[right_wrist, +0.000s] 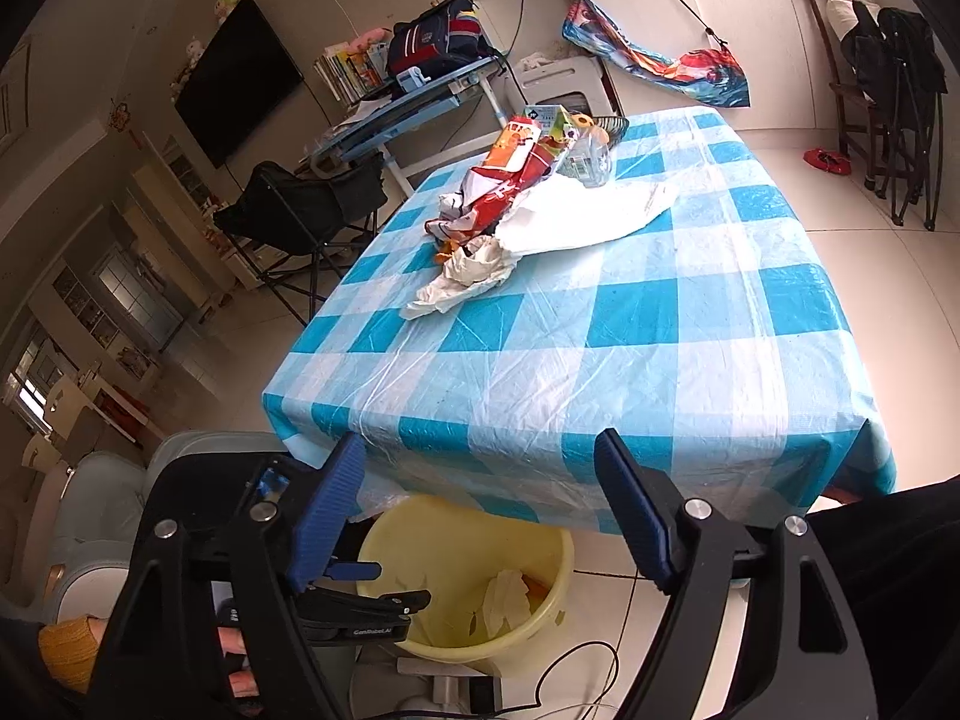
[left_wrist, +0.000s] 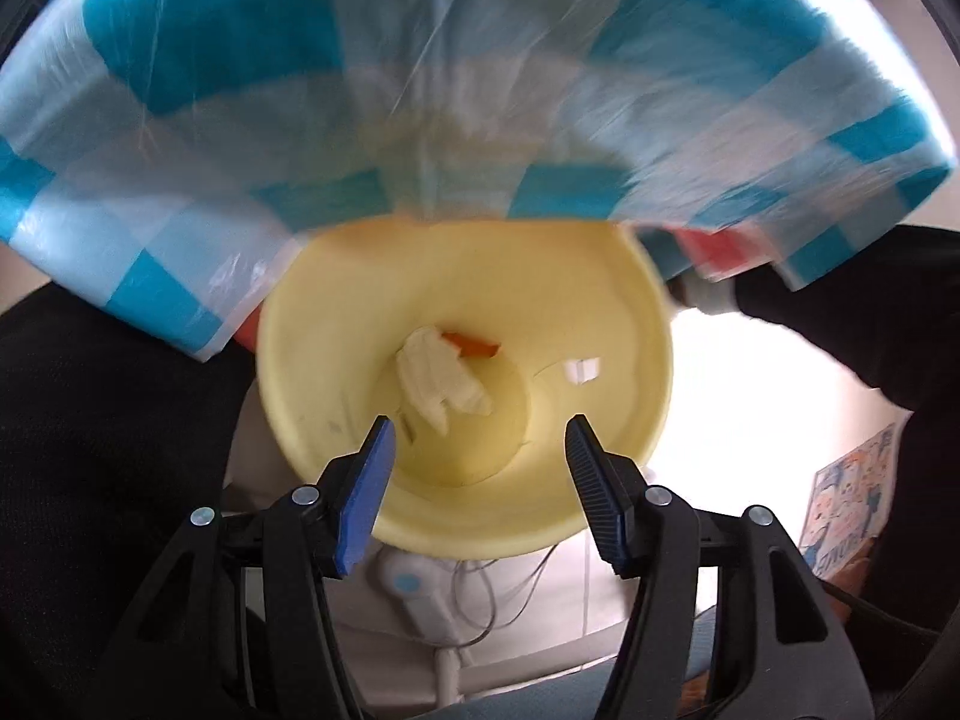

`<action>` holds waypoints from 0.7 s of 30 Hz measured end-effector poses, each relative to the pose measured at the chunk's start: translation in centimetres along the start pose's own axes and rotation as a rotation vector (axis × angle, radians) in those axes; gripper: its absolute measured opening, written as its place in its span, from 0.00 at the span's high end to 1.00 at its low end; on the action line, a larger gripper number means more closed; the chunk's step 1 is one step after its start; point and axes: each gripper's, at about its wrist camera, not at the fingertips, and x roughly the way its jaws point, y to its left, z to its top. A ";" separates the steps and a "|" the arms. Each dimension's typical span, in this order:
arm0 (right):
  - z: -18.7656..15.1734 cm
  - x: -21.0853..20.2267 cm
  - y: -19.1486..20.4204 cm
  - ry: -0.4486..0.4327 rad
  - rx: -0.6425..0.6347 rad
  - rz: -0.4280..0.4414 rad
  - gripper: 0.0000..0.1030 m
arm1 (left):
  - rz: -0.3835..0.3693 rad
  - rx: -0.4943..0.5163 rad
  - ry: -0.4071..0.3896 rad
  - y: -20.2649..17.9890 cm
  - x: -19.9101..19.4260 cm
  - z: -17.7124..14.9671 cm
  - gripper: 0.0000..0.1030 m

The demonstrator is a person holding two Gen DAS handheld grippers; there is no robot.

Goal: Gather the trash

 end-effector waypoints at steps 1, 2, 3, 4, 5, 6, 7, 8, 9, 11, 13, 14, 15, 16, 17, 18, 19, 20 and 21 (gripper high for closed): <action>0.0 0.0 0.0 -0.002 0.002 -0.005 0.27 | -0.022 0.038 -0.091 -1.0 -1.7 -0.1 0.45; 0.0 -0.2 -0.1 -0.008 0.003 -0.012 0.26 | -0.014 0.085 -0.193 -2.1 -3.7 -0.3 0.45; 0.0 -0.3 -0.1 -0.016 0.003 -0.017 0.25 | 0.016 0.124 -0.292 -3.0 -5.6 -0.5 0.45; 0.0 -0.5 -0.1 -0.026 0.004 -0.020 0.24 | 0.049 0.149 -0.371 -3.7 -7.2 -0.6 0.39; 0.0 -0.7 -0.1 -0.037 0.002 -0.028 0.23 | 0.073 0.156 -0.430 -4.1 -8.5 -0.4 0.32; 0.0 -0.8 -0.1 -0.048 -0.001 -0.038 0.23 | 0.094 0.143 -0.479 -4.1 -9.4 -0.2 0.30; 0.0 -1.1 -0.1 -0.059 -0.003 -0.045 0.22 | 0.115 0.113 -0.515 -3.6 -10.0 0.1 0.25; 0.0 -1.3 -0.1 -0.069 -0.002 -0.051 0.21 | 0.136 0.069 -0.536 -3.1 -10.2 0.5 0.20; 0.0 -1.4 -0.2 -0.076 0.000 -0.055 0.20 | 0.141 0.022 -0.538 -2.4 -10.0 0.8 0.19; 0.0 -1.6 -0.3 -0.088 0.006 -0.057 0.20 | 0.129 -0.063 -0.520 -0.5 -8.6 0.8 0.19; 0.0 -1.7 -0.3 -0.095 0.006 -0.056 0.20 | 0.161 -0.113 -0.515 0.5 -5.8 0.3 0.19; 0.1 -1.6 -0.4 -0.097 0.006 -0.056 0.20 | 0.181 -0.118 -0.490 0.5 -4.5 0.3 0.19; 0.2 -1.6 -0.4 -0.099 0.006 -0.055 0.20 | 0.193 -0.104 -0.482 0.4 -3.4 0.4 0.19; 0.2 -1.6 -0.4 -0.099 0.006 -0.054 0.20 | 0.220 -0.076 -0.484 -0.2 -2.7 0.4 0.19; 0.3 -1.5 -0.4 -0.100 0.007 -0.053 0.20 | 0.252 -0.034 -0.489 -1.1 -2.0 0.4 0.19; 0.3 -1.5 -0.5 -0.101 0.008 -0.053 0.20 | 0.272 0.017 -0.489 -2.1 -1.2 0.4 0.19; 0.3 -1.5 -0.6 -0.103 0.012 -0.051 0.20 | 0.285 0.067 -0.477 -3.0 -0.1 0.3 0.19; 0.4 -1.5 -0.7 -0.105 0.018 -0.050 0.20 | 0.291 0.121 -0.447 -4.1 1.1 0.2 0.20; 0.4 -1.7 -0.9 -0.108 0.025 -0.048 0.20 | 0.292 0.175 -0.422 -5.0 2.2 0.0 0.21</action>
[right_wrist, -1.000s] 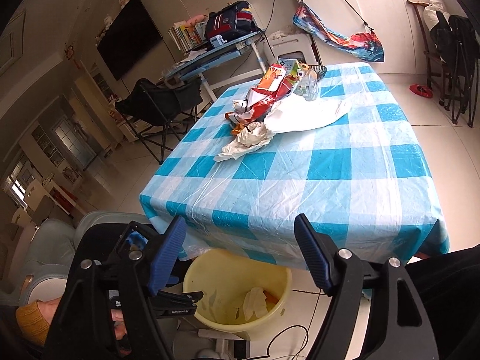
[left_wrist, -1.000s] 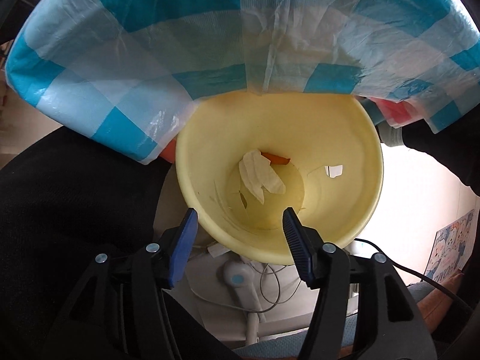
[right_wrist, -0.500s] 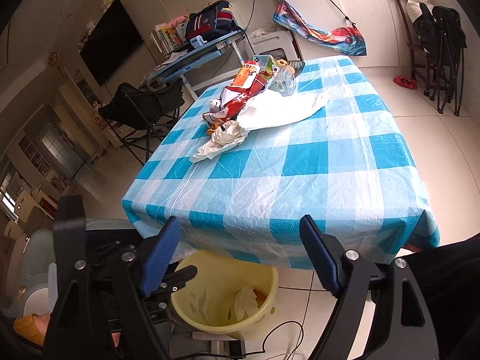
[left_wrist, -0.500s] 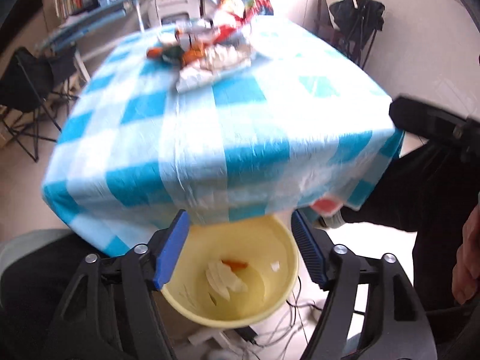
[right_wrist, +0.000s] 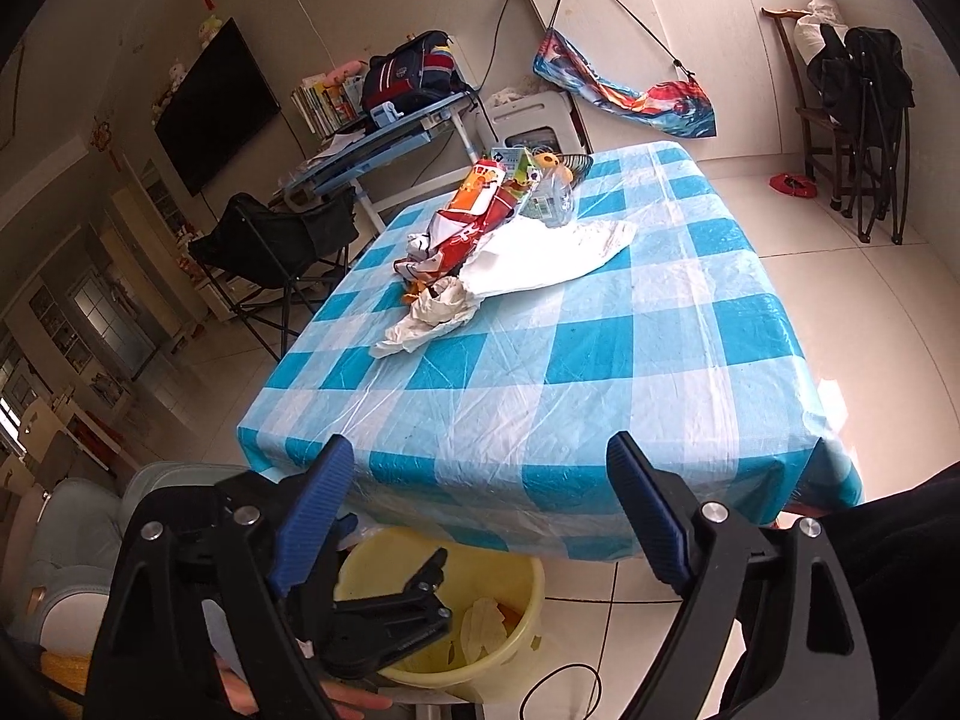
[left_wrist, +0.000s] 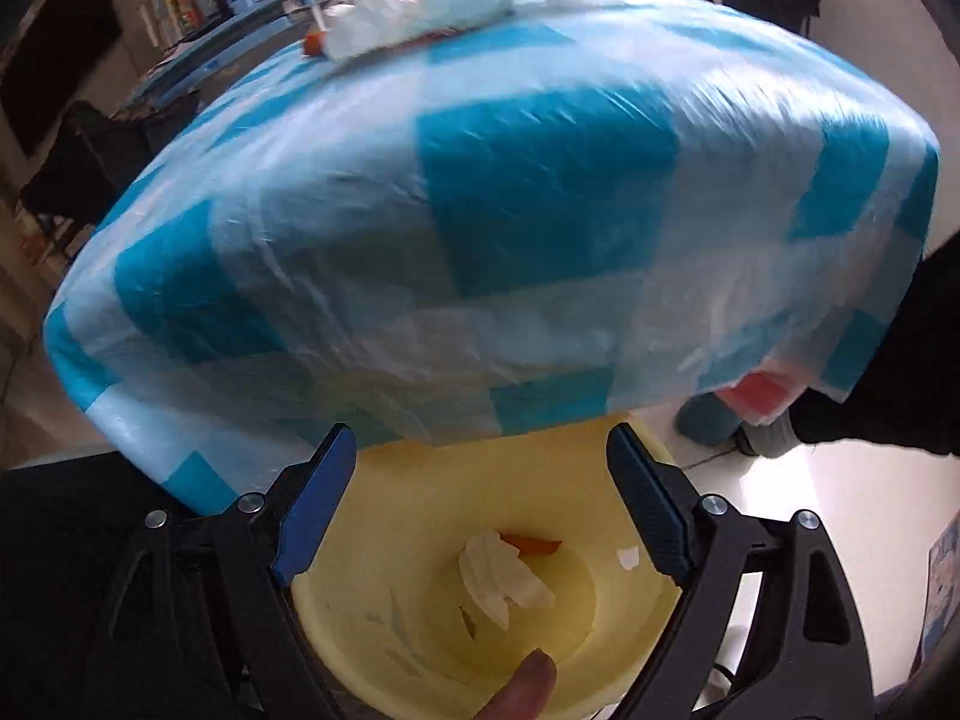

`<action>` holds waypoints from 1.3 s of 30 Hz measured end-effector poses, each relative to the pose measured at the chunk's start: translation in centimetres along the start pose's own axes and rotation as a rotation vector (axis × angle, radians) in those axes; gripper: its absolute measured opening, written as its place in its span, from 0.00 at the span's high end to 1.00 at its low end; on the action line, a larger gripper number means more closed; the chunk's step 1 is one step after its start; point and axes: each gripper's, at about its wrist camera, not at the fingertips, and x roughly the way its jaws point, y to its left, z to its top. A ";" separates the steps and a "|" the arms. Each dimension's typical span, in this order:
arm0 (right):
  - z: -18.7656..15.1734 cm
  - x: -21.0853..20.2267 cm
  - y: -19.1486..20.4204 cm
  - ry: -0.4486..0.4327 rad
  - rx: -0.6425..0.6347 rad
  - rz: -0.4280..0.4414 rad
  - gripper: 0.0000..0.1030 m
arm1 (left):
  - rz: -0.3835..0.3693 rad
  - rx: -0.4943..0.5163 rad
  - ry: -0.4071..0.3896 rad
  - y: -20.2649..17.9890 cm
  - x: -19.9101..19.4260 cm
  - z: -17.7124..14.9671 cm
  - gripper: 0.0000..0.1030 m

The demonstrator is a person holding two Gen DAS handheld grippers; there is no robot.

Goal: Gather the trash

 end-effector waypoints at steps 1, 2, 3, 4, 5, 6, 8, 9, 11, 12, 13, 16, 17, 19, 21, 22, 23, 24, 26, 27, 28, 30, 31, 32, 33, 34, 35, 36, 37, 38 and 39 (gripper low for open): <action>0.0 -0.1 -0.1 -0.003 0.009 0.002 0.20 | -0.007 0.052 0.013 -1.2 0.6 -0.4 0.22; 0.1 -0.2 -0.3 -0.005 0.019 0.003 0.19 | -0.017 0.108 0.031 -2.4 1.2 -0.7 0.26; 0.0 -0.2 -0.5 -0.008 0.027 0.004 0.19 | -0.029 0.153 0.049 -3.3 1.6 -1.0 0.28; 0.1 -0.3 -0.7 -0.009 0.035 0.006 0.19 | -0.042 0.175 0.057 -3.9 2.0 -1.2 0.30; 0.1 -0.3 -0.9 -0.010 0.040 0.008 0.19 | -0.048 0.187 0.065 -4.4 2.2 -1.4 0.31; 0.1 -0.3 -1.0 -0.010 0.044 0.008 0.19 | -0.042 0.200 0.073 -4.7 2.5 -1.6 0.33; 0.1 -0.4 -1.1 -0.010 0.051 0.011 0.19 | -0.023 0.206 0.087 -4.6 3.4 -1.7 0.36; 0.1 -0.4 -1.2 -0.010 0.053 0.013 0.19 | -0.021 0.206 0.100 -4.5 3.8 -1.6 0.37; 0.1 -0.4 -1.2 -0.010 0.055 0.016 0.19 | -0.051 0.175 0.115 -4.0 4.3 -1.2 0.42; 0.1 -0.4 -1.2 -0.010 0.055 0.016 0.19 | -0.054 0.170 0.110 -3.9 4.5 -1.0 0.46; 0.1 -0.4 -1.2 -0.009 0.054 0.016 0.19 | -0.056 0.169 0.102 -4.0 4.3 -1.0 0.49; 0.1 -0.4 -1.2 -0.009 0.050 0.013 0.19 | -0.063 0.171 0.088 -4.0 4.5 -0.8 0.50; 0.1 -0.4 -1.3 -0.010 0.051 0.013 0.19 | -0.058 0.184 0.086 -4.1 4.7 -0.8 0.51; 0.1 -0.4 -1.2 -0.006 0.050 0.013 0.19 | -0.063 0.172 0.097 -4.0 5.5 -0.8 0.51; 0.0 -0.3 -1.1 -0.003 0.043 0.012 0.19 | -0.067 0.165 0.137 -3.9 6.4 -0.9 0.51; 0.0 -0.3 -1.1 -0.001 0.039 0.011 0.19 | -0.068 0.166 0.160 -3.9 6.8 -1.1 0.51; 0.0 -0.3 -1.0 -0.001 0.036 0.010 0.19 | -0.074 0.167 0.186 -4.0 7.1 -1.4 0.51; 0.0 -0.3 -1.0 -0.001 0.037 0.010 0.19 | -0.075 0.176 0.212 -4.1 7.3 -1.7 0.51; 0.0 -0.3 -1.0 0.000 0.042 0.012 0.19 | -0.086 0.211 0.247 -4.7 7.6 -2.2 0.51; 0.1 -0.3 -1.0 -0.001 0.044 0.012 0.19 | -0.098 0.219 0.259 -4.9 7.5 -2.4 0.51; 0.1 -0.4 -1.0 -0.004 0.044 0.013 0.19 | -0.105 0.222 0.279 -5.2 7.5 -2.5 0.51; 0.1 -0.5 -0.9 -0.007 0.039 0.013 0.19 | -0.123 0.192 0.314 -5.1 7.4 -2.8 0.52; 0.0 -0.6 -0.9 -0.009 0.038 0.013 0.19 | -0.144 0.177 0.333 -5.0 7.4 -2.8 0.52; 0.0 -0.7 -0.8 -0.011 0.036 0.013 0.19 | -0.153 0.184 0.342 -4.9 7.4 -2.9 0.52; 0.0 -0.7 -0.8 -0.014 0.035 0.012 0.19 | -0.152 0.205 0.344 -5.1 7.2 -3.0 0.52; 0.0 -0.8 -0.7 -0.017 0.033 0.013 0.19 | -0.149 0.229 0.350 -5.3 7.0 -3.1 0.52; 0.1 -0.9 -0.7 -0.022 0.033 0.012 0.19 | -0.131 0.262 0.358 -5.6 6.8 -3.4 0.52; 0.1 -1.0 -0.7 -0.029 0.031 0.012 0.19 | -0.112 0.300 0.359 -5.9 6.5 -3.5 0.52; 0.2 -1.2 -0.6 -0.037 0.030 0.011 0.19 | -0.099 0.335 0.352 -6.2 6.1 -3.7 0.52; 0.2 -1.3 -0.6 -0.048 0.028 0.011 0.19 | -0.084 0.365 0.343 -6.2 5.4 -3.6 0.52; 0.3 -1.5 -0.6 -0.062 0.027 0.010 0.19 | -0.069 0.391 0.324 -6.1 4.6 -3.4 0.52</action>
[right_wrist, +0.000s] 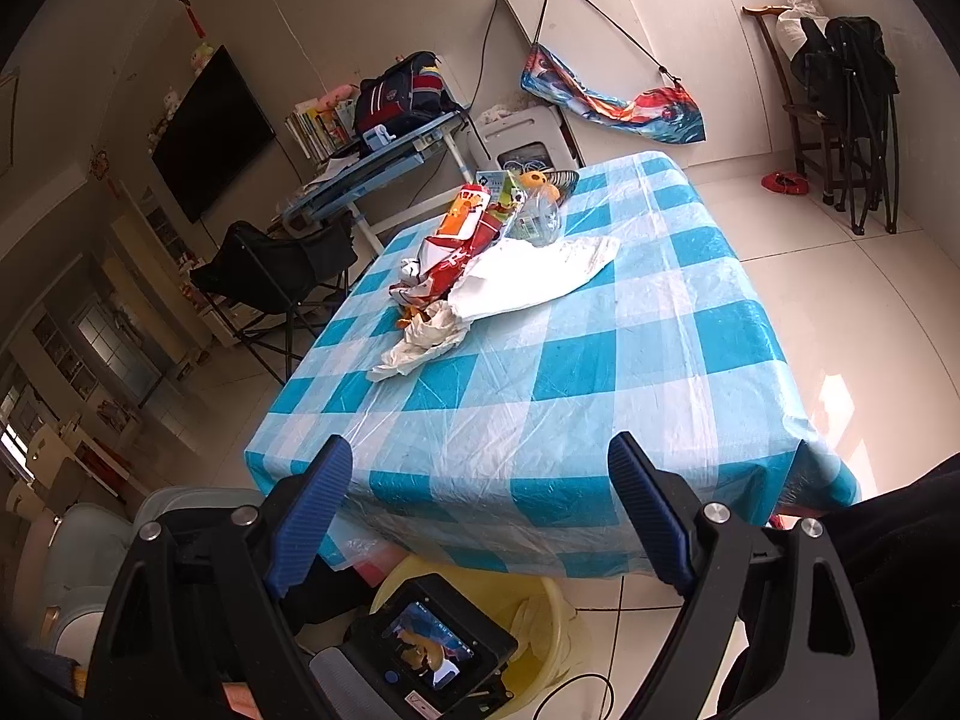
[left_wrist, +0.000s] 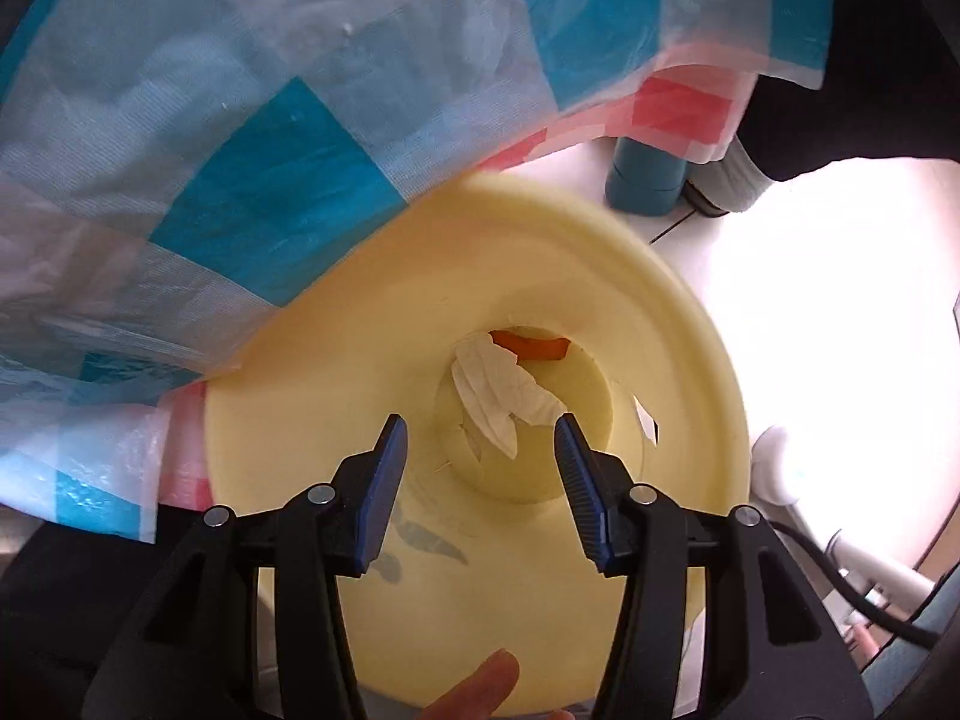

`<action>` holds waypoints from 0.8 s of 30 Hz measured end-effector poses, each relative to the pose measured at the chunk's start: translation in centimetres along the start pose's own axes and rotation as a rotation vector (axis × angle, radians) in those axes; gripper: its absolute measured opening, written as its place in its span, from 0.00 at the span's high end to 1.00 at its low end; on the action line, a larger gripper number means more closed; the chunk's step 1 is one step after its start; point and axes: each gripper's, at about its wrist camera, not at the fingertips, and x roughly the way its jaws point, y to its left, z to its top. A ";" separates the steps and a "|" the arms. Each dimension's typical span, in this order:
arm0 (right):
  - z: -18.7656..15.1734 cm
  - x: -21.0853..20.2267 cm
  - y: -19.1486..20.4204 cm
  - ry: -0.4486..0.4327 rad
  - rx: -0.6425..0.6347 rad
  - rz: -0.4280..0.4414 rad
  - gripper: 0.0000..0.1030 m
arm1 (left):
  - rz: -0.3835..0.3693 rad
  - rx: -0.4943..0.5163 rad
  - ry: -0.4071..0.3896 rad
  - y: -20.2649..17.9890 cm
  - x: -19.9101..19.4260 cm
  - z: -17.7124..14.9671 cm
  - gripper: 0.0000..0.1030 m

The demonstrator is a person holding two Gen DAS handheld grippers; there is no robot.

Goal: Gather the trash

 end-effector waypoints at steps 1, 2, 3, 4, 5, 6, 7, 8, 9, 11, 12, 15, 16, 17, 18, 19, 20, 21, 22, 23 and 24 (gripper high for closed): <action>0.1 -0.3 0.0 -0.017 -0.003 -0.002 0.19 | 0.024 0.022 -0.020 -0.2 -0.8 0.1 0.52; 0.2 -0.7 0.1 -0.038 -0.006 -0.004 0.19 | 0.043 0.037 -0.047 -0.2 -1.7 0.1 0.52; 0.3 -1.2 0.1 -0.065 -0.009 -0.007 0.19 | 0.061 0.041 -0.083 -0.1 -2.8 0.1 0.51; 0.4 -1.8 0.2 -0.094 -0.014 -0.012 0.19 | 0.078 0.038 -0.125 0.2 -4.0 0.2 0.50; 0.5 -2.4 0.3 -0.128 -0.021 -0.021 0.19 | 0.097 0.030 -0.170 0.5 -5.4 0.4 0.49; 0.5 -3.1 0.5 -0.164 -0.029 -0.032 0.17 | 0.108 0.014 -0.218 0.8 -6.7 0.6 0.49; 0.6 -3.8 0.7 -0.202 -0.037 -0.046 0.14 | 0.116 -0.009 -0.277 1.3 -8.1 0.7 0.49; 0.7 -4.5 0.9 -0.239 -0.049 -0.062 0.13 | 0.127 -0.031 -0.334 1.7 -9.6 0.7 0.45; 0.7 -5.1 1.1 -0.268 -0.062 -0.072 0.13 | 0.145 -0.054 -0.389 2.2 -11.0 0.8 0.43; 0.8 -5.7 1.4 -0.296 -0.082 -0.082 0.12 | 0.196 -0.096 -0.482 3.0 -13.6 0.7 0.30; 0.8 -5.6 1.5 -0.296 -0.088 -0.090 0.12 | 0.221 -0.122 -0.518 3.5 -14.9 0.7 0.25; 0.7 -5.3 1.9 -0.289 -0.099 -0.100 0.12 | 0.268 -0.185 -0.551 5.8 -18.4 0.5 0.17; 0.7 -5.2 2.1 -0.291 -0.107 -0.104 0.12 | 0.286 -0.220 -0.567 6.7 -19.6 0.7 0.16; 0.7 -5.1 2.3 -0.292 -0.117 -0.107 0.12 | 0.303 -0.259 -0.583 7.5 -20.6 0.7 0.13; 0.6 -5.1 2.5 -0.288 -0.126 -0.111 0.12 | 0.312 -0.294 -0.594 8.6 -21.5 -0.1 0.11; 0.6 -4.9 2.7 -0.285 -0.135 -0.112 0.12 | 0.316 -0.328 -0.598 9.6 -22.5 -1.2 0.09; 0.4 -4.8 3.0 -0.279 -0.145 -0.113 0.12 | 0.318 -0.361 -0.598 10.8 -23.2 -1.9 0.09; 0.2 -4.7 3.2 -0.272 -0.154 -0.114 0.12 | 0.324 -0.390 -0.595 11.5 -23.7 -2.3 0.08; 0.2 -4.4 3.5 -0.264 -0.163 -0.114 0.12 | 0.328 -0.411 -0.597 11.7 -23.7 -3.0 0.08; -0.1 -4.3 3.7 -0.256 -0.174 -0.114 0.12 | 0.332 -0.431 -0.603 12.1 -23.8 -3.5 0.07; -0.2 -4.1 4.0 -0.246 -0.187 -0.114 0.12 | 0.336 -0.450 -0.607 12.5 -24.0 -4.1 0.07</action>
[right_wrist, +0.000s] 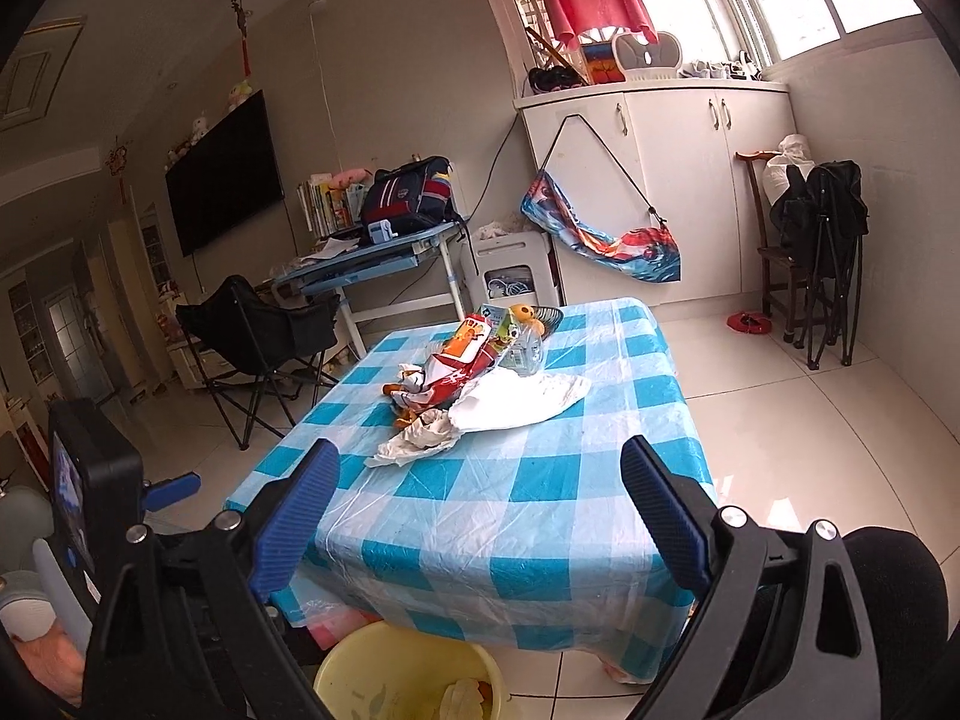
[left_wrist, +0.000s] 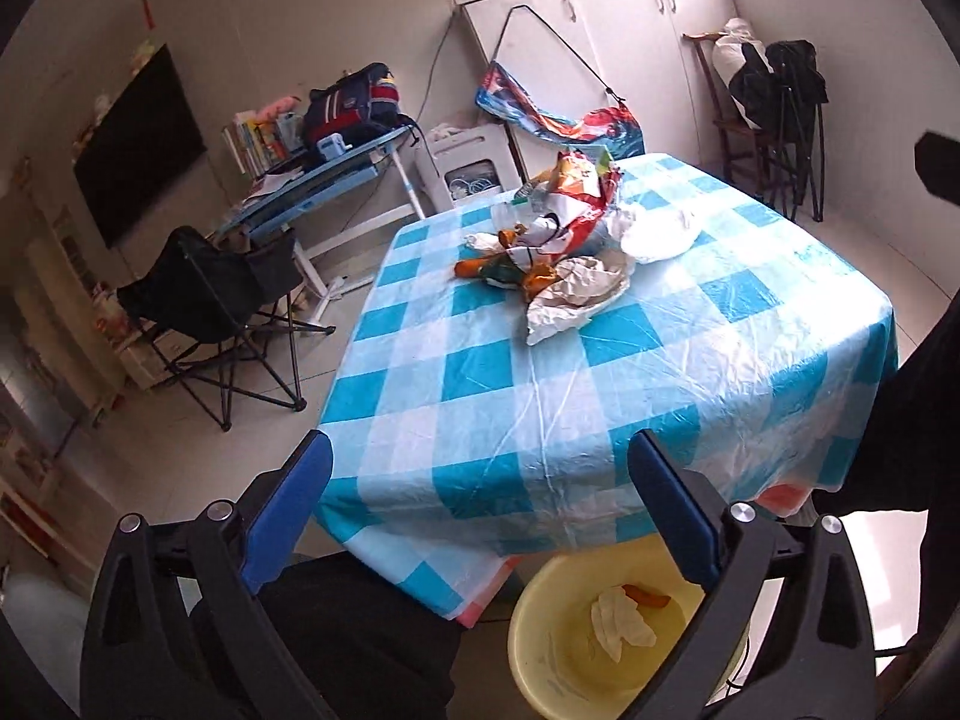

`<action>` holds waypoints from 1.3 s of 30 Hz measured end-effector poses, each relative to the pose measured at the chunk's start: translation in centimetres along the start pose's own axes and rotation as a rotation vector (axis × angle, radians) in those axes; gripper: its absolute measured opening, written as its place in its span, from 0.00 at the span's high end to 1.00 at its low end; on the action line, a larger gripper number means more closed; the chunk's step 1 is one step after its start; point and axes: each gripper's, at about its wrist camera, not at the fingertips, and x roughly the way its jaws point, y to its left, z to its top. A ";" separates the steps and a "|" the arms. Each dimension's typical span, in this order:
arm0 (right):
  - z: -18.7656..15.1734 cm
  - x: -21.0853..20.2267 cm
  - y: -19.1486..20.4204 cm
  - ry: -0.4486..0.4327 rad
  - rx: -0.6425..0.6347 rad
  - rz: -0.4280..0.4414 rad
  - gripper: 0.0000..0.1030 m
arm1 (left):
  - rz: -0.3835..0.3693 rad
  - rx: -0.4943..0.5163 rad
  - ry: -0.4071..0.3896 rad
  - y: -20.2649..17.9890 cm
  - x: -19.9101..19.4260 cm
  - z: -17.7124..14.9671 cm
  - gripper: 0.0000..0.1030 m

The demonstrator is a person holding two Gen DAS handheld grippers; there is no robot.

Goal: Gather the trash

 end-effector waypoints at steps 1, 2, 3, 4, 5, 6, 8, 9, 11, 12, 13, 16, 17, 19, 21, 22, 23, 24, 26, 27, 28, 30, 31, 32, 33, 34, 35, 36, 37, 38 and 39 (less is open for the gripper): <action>-0.2 0.2 0.4 0.010 -0.015 0.003 0.12 | 0.006 -0.017 0.000 0.5 0.0 -0.4 0.07; -0.3 0.5 0.7 0.018 -0.029 0.005 0.12 | 0.007 -0.033 0.001 1.2 -0.3 -0.5 0.07; -0.4 0.6 1.0 0.026 -0.041 0.007 0.12 | 0.011 -0.047 -0.001 1.8 -0.6 -0.5 0.07; -0.6 0.8 1.2 0.035 -0.051 0.010 0.12 | 0.021 -0.061 -0.007 2.4 -0.8 -0.6 0.07; -0.7 0.9 1.4 0.043 -0.060 0.012 0.12 | 0.033 -0.071 -0.012 2.8 -0.9 -0.9 0.07; -0.8 0.9 1.5 0.049 -0.066 0.012 0.12 | 0.044 -0.079 -0.014 3.2 -1.0 -1.1 0.07; -0.9 1.1 1.6 0.056 -0.075 0.011 0.12 | 0.062 -0.094 -0.009 3.8 -0.6 -1.7 0.07; -1.0 1.2 1.5 0.061 -0.075 0.010 0.12 | 0.072 -0.102 -0.005 4.0 -0.4 -2.1 0.07; -1.2 1.4 1.6 0.076 -0.073 0.004 0.11 | 0.079 -0.131 0.014 4.5 0.3 -3.0 0.07; -1.2 1.6 1.6 0.084 -0.074 0.000 0.11 | 0.074 -0.155 0.029 4.9 0.7 -3.2 0.07; -1.3 1.7 1.8 0.092 -0.078 -0.003 0.11 | 0.066 -0.184 0.042 5.3 0.9 -3.4 0.07; -1.6 2.1 2.5 0.108 -0.108 -0.008 0.11 | 0.059 -0.243 0.043 6.3 1.2 -3.6 0.07; -1.7 2.3 2.8 0.112 -0.119 -0.008 0.11 | 0.057 -0.249 0.041 6.4 1.3 -3.6 0.07; -1.8 2.6 3.4 0.119 -0.138 -0.007 0.11 | 0.053 -0.250 0.043 6.4 1.4 -3.8 0.07; -2.0 2.8 3.8 0.126 -0.155 -0.009 0.11 | 0.059 -0.237 0.044 6.1 1.5 -3.8 0.07; -2.0 2.9 4.0 0.130 -0.162 -0.009 0.11 | 0.061 -0.228 0.043 5.9 1.5 -3.9 0.07; -2.1 3.0 4.1 0.133 -0.169 -0.010 0.11 | 0.064 -0.221 0.041 5.8 1.5 -3.9 0.07; -2.1 3.0 4.2 0.135 -0.175 -0.012 0.11 | 0.064 -0.216 0.040 5.7 1.5 -3.8 0.07; -2.2 3.1 4.3 0.140 -0.183 -0.016 0.10 | 0.058 -0.213 0.042 5.6 1.5 -3.8 0.07; -2.2 3.1 4.4 0.141 -0.186 -0.017 0.10 | 0.055 -0.216 0.044 5.6 1.6 -3.8 0.07; -2.2 3.1 4.4 0.142 -0.186 -0.018 0.10 | 0.053 -0.222 0.047 5.7 1.6 -3.8 0.07; -2.2 3.2 4.4 0.144 -0.185 -0.019 0.10 | 0.052 -0.238 0.053 6.0 1.7 -3.9 0.07; -2.3 3.3 4.4 0.146 -0.185 -0.019 0.10 | 0.050 -0.246 0.055 6.2 1.8 -3.9 0.07; -2.3 3.3 4.4 0.147 -0.186 -0.020 0.10 | 0.049 -0.255 0.058 6.3 1.8 -3.9 0.07; -2.3 3.3 4.4 0.147 -0.187 -0.020 0.10 | 0.048 -0.262 0.059 6.4 1.9 -4.0 0.07; -2.3 3.3 4.4 0.147 -0.188 -0.020 0.10 | 0.048 -0.267 0.060 6.5 1.9 -4.0 0.07; -2.3 3.3 4.4 0.147 -0.189 -0.020 0.10 | 0.047 -0.270 0.062 6.5 2.0 -4.0 0.07; -2.3 3.3 4.4 0.147 -0.188 -0.020 0.10 | 0.046 -0.270 0.063 6.5 2.0 -4.0 0.07; -2.3 3.3 4.4 0.147 -0.186 -0.020 0.10 | 0.045 -0.267 0.063 6.4 2.0 -4.0 0.07; -2.3 3.3 4.4 0.147 -0.186 -0.020 0.10 | 0.046 -0.263 0.063 6.4 2.0 -4.0 0.07; -2.3 3.3 4.4 0.146 -0.186 -0.020 0.10 | 0.047 -0.259 0.063 6.3 2.1 -4.0 0.07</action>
